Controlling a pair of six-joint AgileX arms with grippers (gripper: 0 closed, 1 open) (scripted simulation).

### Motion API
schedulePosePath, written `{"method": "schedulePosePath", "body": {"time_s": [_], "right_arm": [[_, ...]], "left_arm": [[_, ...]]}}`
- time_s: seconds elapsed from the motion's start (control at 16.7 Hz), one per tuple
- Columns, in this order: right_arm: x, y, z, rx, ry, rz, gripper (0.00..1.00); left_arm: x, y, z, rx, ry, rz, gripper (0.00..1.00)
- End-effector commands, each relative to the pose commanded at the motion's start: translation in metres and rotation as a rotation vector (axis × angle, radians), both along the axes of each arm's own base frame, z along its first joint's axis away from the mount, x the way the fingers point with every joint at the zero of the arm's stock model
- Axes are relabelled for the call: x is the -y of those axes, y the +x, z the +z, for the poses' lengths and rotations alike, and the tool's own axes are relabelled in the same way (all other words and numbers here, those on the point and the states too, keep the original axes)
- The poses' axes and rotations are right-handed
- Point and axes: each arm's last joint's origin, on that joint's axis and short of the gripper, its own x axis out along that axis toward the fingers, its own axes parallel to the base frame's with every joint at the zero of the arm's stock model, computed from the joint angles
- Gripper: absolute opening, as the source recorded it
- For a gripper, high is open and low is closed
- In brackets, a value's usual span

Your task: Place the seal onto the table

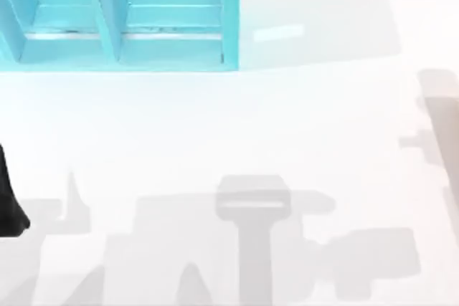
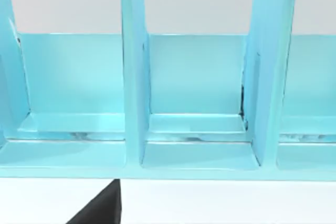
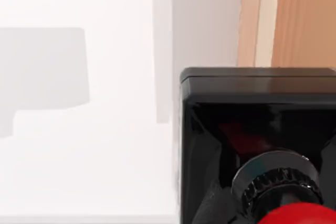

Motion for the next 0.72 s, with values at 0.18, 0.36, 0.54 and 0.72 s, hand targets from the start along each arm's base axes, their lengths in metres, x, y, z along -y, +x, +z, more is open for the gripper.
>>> {"method": "schedulePosePath", "body": {"time_s": [0.18, 0.36, 0.54, 0.72], "right_arm": [[-0.001, 0.0, 0.001, 0.001, 0.0, 0.0, 0.0], [-0.004, 0.004, -0.001, -0.002, 0.002, -0.004, 0.0], [-0.033, 0.029, -0.01, -0.006, -0.001, 0.0, 0.0], [-0.088, 0.06, -0.031, -0.018, -0.006, 0.006, 0.0]], "left_arm": [[0.0, 0.0, 0.0, 0.0, 0.0, 0.0, 1.0], [0.0, 0.0, 0.0, 0.0, 0.0, 0.0, 1.0], [0.0, 0.0, 0.0, 0.0, 0.0, 0.0, 1.0], [0.0, 0.0, 0.0, 0.0, 0.0, 0.0, 1.0]]}}
